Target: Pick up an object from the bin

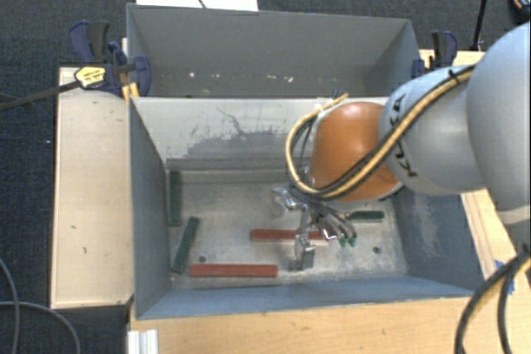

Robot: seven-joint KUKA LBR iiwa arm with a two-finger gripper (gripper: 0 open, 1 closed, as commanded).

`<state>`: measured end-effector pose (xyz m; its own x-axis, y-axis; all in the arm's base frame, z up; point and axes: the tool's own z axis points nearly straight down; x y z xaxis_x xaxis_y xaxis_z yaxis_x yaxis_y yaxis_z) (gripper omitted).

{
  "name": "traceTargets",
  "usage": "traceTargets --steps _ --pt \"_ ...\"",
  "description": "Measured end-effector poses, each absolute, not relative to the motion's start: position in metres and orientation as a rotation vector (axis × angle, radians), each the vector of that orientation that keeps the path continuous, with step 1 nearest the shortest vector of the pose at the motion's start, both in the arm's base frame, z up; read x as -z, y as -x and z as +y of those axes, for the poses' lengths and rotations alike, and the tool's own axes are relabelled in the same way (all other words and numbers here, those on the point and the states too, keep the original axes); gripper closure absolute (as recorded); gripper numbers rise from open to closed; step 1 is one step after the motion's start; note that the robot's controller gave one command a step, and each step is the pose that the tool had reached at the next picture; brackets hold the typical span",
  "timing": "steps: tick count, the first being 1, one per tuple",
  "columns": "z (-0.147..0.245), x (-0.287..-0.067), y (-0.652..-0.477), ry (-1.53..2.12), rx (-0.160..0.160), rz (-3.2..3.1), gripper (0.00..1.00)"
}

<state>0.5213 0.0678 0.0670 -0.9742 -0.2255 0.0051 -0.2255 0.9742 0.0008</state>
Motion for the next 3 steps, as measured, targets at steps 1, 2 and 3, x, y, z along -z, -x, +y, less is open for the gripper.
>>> traceTargets --steps 1,2,3 --pt "0.069 -0.070 -0.524 -0.348 0.002 -3.124 1.00" --pt "0.021 -0.163 -0.561 -1.153 -0.006 -2.932 1.00" --pt "0.036 -0.237 -0.560 -1.154 -0.004 -2.933 1.00"
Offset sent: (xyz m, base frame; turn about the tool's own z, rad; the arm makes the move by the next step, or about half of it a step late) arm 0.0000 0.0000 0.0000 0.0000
